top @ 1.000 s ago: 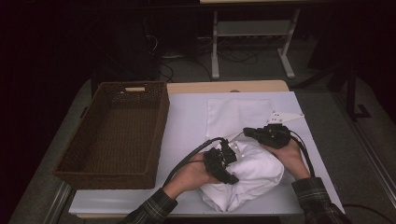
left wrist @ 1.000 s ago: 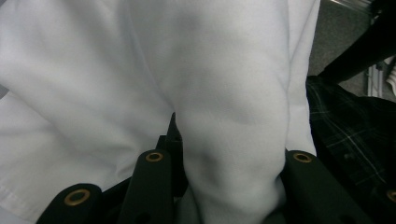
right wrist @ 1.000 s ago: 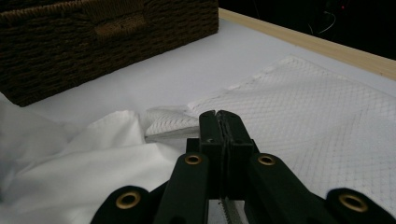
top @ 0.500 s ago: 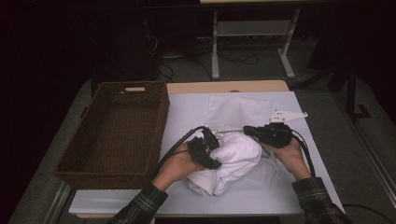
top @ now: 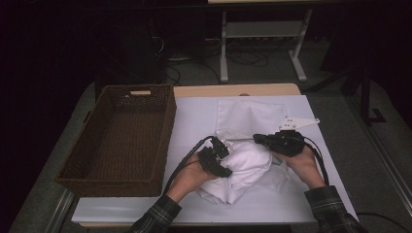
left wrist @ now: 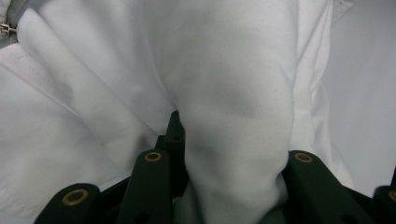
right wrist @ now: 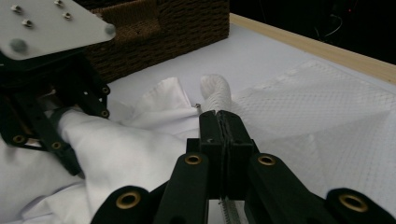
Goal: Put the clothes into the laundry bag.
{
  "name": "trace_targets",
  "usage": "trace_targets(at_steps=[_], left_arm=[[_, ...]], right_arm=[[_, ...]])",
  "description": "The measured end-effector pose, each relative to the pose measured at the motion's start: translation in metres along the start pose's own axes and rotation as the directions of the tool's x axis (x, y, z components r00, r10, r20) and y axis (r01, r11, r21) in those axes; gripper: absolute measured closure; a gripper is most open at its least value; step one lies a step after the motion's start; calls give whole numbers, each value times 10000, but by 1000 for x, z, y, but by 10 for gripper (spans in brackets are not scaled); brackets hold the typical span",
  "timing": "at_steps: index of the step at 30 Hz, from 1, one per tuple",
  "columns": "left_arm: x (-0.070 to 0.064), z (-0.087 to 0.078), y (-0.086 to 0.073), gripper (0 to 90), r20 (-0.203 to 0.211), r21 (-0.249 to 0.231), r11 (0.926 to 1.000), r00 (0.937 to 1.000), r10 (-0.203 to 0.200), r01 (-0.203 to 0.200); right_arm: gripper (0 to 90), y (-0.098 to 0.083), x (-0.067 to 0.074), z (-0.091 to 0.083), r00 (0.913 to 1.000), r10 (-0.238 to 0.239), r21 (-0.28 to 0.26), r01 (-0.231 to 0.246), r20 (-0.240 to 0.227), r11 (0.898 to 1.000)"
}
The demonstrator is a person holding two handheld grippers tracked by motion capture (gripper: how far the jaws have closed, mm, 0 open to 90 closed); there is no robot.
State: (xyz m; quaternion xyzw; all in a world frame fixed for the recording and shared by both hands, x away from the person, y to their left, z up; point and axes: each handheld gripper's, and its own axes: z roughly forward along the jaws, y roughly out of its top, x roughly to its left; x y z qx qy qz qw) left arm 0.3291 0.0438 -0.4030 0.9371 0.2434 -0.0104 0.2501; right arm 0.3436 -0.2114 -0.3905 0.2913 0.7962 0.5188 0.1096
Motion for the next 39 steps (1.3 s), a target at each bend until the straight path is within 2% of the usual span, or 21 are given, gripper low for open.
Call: trace_targets(at_steps=[8, 10, 12, 17, 20, 25, 28, 30, 32, 34, 39], left_arm=[[-3, 4, 0, 650, -220, -15, 10000, 9998, -35, 35], [-3, 4, 0, 650, -218, -10, 10000, 9997, -52, 52], [-2, 4, -1, 650, -168, -68, 9999, 9998, -84, 83], [-2, 5, -1, 650, -191, -34, 10000, 9998, -60, 59], [-3, 6, 0, 650, -250, -12, 10000, 9997, -38, 37], [-4, 7, -1, 649, -318, -44, 10000, 9995, -47, 46], [-4, 7, -1, 649, -354, -62, 10000, 9994, -39, 37], [-4, 7, -2, 649, -321, -125, 9999, 9995, -58, 54], [-4, 7, -2, 648, -298, -148, 9999, 9995, -73, 68], [-4, 8, -2, 648, -294, -160, 9998, 9995, -97, 92], [-4, 8, -2, 647, -301, -166, 9998, 9995, -123, 118]], right_arm=[[886, 1, 13, -12, 9998, -189, 285, 189, -4, 9994], [886, 0, 16, -12, 9997, -238, 477, 242, -103, 9986], [886, -2, 19, -12, 9990, -457, 774, 457, -12, 9960], [886, -9, 24, -18, 9995, -227, 850, 246, -230, 9961], [886, -8, 27, -11, 9988, -190, 891, 230, -447, 9958], [882, -3, 34, 16, 9967, -221, 1264, 319, -780, 9915], [840, -3, 32, 20, 9974, -211, 1216, 294, -691, 9921], [784, -3, 30, 14, 9982, -217, 1110, 279, -563, 9934], [712, -3, 25, 1, 9989, -260, 889, 293, -380, 9956], [677, -6, 19, -14, 9993, -123, 676, 147, -362, 9976], [653, -20, 6, -45, 9997, 230, 517, -227, -56, 9984]])
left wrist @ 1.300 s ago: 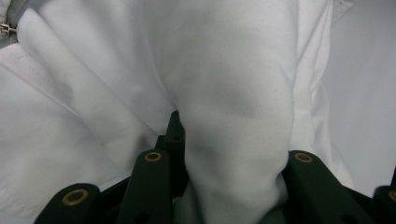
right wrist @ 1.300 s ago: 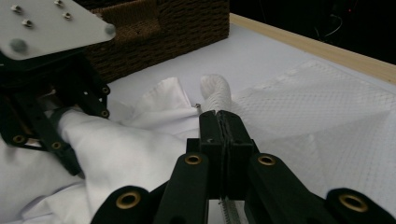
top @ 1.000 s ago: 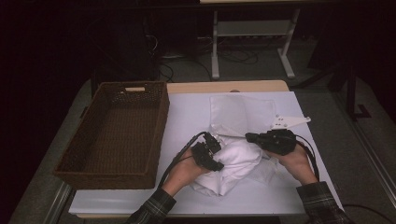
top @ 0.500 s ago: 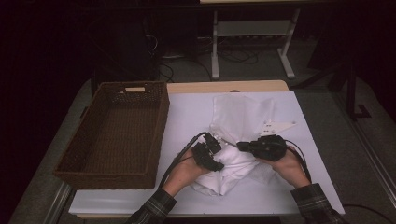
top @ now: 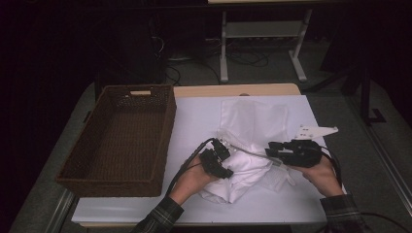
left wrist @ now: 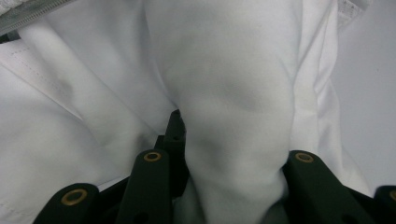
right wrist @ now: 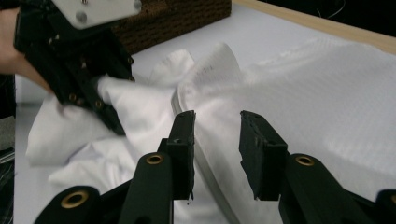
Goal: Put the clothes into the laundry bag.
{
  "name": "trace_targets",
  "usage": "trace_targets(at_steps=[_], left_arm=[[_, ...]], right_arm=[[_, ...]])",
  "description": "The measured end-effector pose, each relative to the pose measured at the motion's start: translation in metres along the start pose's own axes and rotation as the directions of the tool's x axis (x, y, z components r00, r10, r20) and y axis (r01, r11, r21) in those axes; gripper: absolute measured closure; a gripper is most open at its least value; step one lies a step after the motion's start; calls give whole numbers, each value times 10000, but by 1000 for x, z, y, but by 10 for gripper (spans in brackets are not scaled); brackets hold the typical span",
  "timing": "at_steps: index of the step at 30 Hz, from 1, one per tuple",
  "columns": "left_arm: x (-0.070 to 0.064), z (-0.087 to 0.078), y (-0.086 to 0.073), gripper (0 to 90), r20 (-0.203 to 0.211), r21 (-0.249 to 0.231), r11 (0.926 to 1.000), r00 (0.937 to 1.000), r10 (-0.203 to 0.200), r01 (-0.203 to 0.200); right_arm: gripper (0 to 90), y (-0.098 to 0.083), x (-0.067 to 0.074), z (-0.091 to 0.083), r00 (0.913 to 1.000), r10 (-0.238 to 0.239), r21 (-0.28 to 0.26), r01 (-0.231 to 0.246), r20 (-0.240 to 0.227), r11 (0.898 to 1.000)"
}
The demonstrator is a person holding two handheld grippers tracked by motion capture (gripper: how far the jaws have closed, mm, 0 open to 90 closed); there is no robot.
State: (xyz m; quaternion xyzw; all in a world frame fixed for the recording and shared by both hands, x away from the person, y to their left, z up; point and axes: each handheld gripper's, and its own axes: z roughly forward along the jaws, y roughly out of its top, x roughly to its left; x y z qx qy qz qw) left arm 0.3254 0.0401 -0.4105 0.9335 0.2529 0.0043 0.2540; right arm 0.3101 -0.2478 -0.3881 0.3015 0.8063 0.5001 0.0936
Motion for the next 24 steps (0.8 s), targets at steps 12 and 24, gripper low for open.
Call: trace_targets(at_steps=[12, 24], left_arm=[[1, 0, 0, 647, -1, 21, 10000, 10000, 6, -6], [0, 0, 0, 651, -67, 38, 9999, 9999, -111, 111]], right_arm=[[718, -25, -6, 9, 9992, -384, 1088, 397, -145, 9933], [872, -24, 5, -7, 9997, -234, 802, 243, -120, 9965]])
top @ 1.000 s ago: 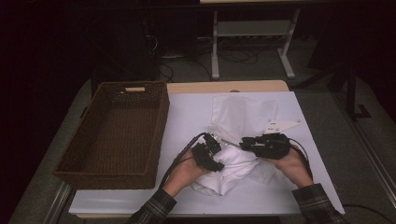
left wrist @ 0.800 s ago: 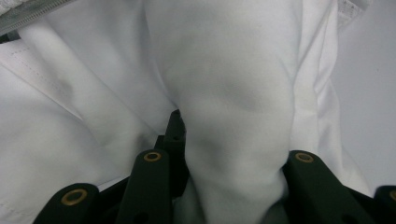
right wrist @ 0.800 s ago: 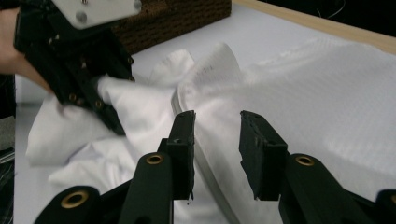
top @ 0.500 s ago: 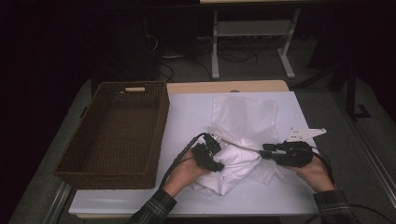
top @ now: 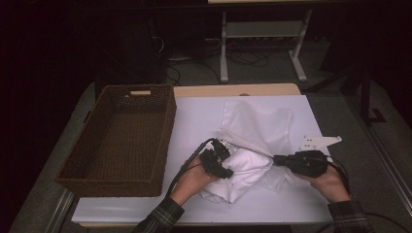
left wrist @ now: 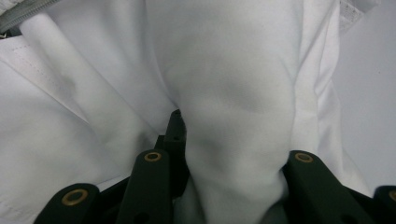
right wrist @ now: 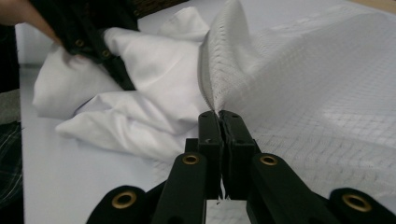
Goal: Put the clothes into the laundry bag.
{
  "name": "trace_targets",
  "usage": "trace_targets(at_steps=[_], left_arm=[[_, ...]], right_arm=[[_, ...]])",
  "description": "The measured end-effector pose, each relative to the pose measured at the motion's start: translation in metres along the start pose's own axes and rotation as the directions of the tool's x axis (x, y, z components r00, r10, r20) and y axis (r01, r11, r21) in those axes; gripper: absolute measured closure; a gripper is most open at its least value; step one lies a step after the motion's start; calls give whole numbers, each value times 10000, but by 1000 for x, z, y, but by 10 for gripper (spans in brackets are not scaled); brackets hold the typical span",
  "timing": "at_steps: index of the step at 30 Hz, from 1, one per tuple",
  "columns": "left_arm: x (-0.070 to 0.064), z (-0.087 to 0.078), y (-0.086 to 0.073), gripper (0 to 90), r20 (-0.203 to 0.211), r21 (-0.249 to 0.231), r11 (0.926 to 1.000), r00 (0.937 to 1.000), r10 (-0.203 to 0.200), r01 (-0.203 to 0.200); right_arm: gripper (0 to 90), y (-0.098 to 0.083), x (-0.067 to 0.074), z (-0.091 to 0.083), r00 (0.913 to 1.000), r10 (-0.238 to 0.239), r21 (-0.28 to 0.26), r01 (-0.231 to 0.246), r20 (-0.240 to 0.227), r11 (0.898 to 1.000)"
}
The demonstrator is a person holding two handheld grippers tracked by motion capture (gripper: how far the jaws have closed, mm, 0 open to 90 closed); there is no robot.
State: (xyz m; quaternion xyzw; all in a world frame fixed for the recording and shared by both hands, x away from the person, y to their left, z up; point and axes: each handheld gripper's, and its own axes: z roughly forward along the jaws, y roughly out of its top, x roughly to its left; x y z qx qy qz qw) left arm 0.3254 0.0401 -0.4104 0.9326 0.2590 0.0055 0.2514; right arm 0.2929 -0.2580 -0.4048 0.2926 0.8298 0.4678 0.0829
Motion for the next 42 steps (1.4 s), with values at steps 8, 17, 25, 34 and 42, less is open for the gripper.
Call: trace_targets(at_steps=[8, 17, 25, 34, 42], left_arm=[[-2, -4, 5, 657, -231, -41, 9998, 9995, -191, 190], [0, -7, 21, 660, -546, -298, 9984, 9973, -492, 477], [8, 5, 39, 660, -593, -343, 9947, 9934, -984, 965], [17, -4, 37, 659, -529, -790, 9894, 9906, -1263, 1219], [11, 6, 48, 654, -482, -1250, 9841, 9899, -1333, 1264]], right_arm=[[869, 2, 16, 7, 9995, -296, -172, 294, -137, 9994], [870, 14, 15, 2, 9994, -327, -652, 336, 149, 9973], [870, 21, 14, 5, 9992, -305, -912, 328, 263, 9953], [874, 16, 10, 5, 9987, -254, -686, 283, 435, 9972], [875, 17, 8, 13, 9988, -202, -693, 233, 456, 9973]])
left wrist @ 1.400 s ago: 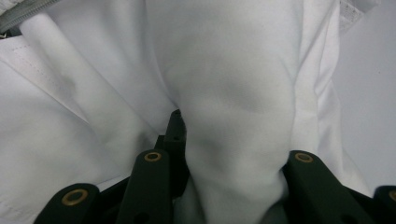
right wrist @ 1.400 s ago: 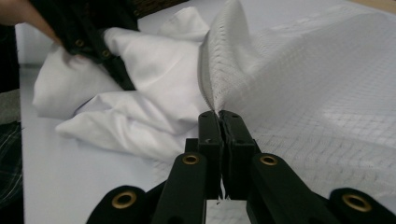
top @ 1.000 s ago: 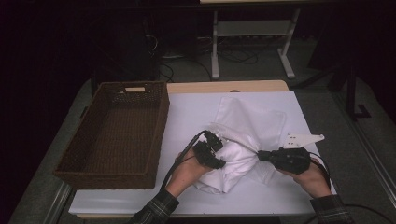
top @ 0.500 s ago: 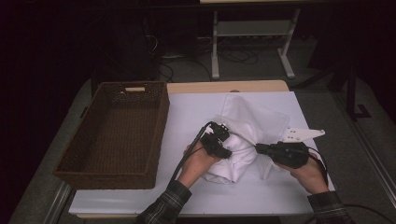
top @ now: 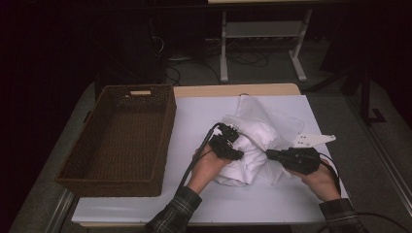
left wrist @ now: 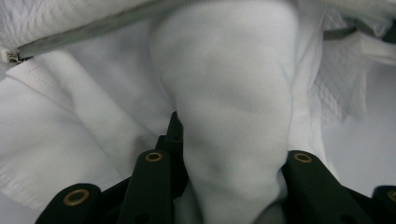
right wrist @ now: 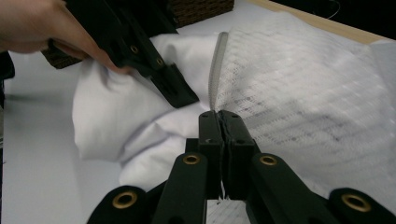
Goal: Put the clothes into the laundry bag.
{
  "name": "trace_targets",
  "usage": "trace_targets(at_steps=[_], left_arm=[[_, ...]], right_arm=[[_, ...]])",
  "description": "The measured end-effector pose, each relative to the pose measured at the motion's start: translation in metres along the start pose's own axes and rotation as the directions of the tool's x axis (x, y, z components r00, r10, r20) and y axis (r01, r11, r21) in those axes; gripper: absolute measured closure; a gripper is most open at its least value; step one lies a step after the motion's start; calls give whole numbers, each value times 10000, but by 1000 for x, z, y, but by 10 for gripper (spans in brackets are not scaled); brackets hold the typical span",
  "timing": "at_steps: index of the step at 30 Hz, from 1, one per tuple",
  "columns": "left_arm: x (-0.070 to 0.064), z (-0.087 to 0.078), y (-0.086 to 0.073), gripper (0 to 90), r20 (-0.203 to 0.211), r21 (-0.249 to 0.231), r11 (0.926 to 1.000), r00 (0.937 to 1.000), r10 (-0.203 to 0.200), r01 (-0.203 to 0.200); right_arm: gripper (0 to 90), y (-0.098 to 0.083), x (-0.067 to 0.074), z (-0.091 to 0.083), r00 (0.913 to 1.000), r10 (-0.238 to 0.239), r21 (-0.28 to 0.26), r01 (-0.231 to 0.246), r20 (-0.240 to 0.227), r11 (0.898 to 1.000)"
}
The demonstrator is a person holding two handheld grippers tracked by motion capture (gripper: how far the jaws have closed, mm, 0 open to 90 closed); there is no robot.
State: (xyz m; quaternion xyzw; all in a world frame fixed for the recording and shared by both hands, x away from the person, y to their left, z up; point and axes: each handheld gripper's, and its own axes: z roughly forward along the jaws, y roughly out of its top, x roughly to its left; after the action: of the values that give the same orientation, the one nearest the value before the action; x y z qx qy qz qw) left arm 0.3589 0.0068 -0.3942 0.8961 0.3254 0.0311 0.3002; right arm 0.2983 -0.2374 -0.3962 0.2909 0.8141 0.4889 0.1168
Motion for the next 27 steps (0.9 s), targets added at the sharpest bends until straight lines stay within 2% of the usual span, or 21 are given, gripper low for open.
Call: trace_targets(at_steps=[8, 11, 16, 20, 27], left_arm=[[-13, 23, 8, 631, -385, -10, 9998, 9990, 209, -210], [-11, 24, 7, 604, -261, -117, 9998, 9996, 133, -137], [-8, 19, 6, 519, 148, -216, 9996, 9997, 193, -190], [-7, 11, 2, 409, 371, -339, 9981, 9979, 532, -519], [-10, -13, -8, 248, 483, -622, 9929, 9934, 1042, -1011]], right_arm=[[875, 0, 2, 4, 9998, -63, 13, 64, -187, 10000], [875, 1, 3, 3, 9998, -129, 24, 130, -157, 9999], [875, -1, -1, -2, 10000, 47, -65, -47, -27, 10000], [875, -2, -4, -4, 9999, 117, -98, -117, 63, 9999], [875, -3, -5, -5, 9998, 184, -120, -183, 95, 9998]])
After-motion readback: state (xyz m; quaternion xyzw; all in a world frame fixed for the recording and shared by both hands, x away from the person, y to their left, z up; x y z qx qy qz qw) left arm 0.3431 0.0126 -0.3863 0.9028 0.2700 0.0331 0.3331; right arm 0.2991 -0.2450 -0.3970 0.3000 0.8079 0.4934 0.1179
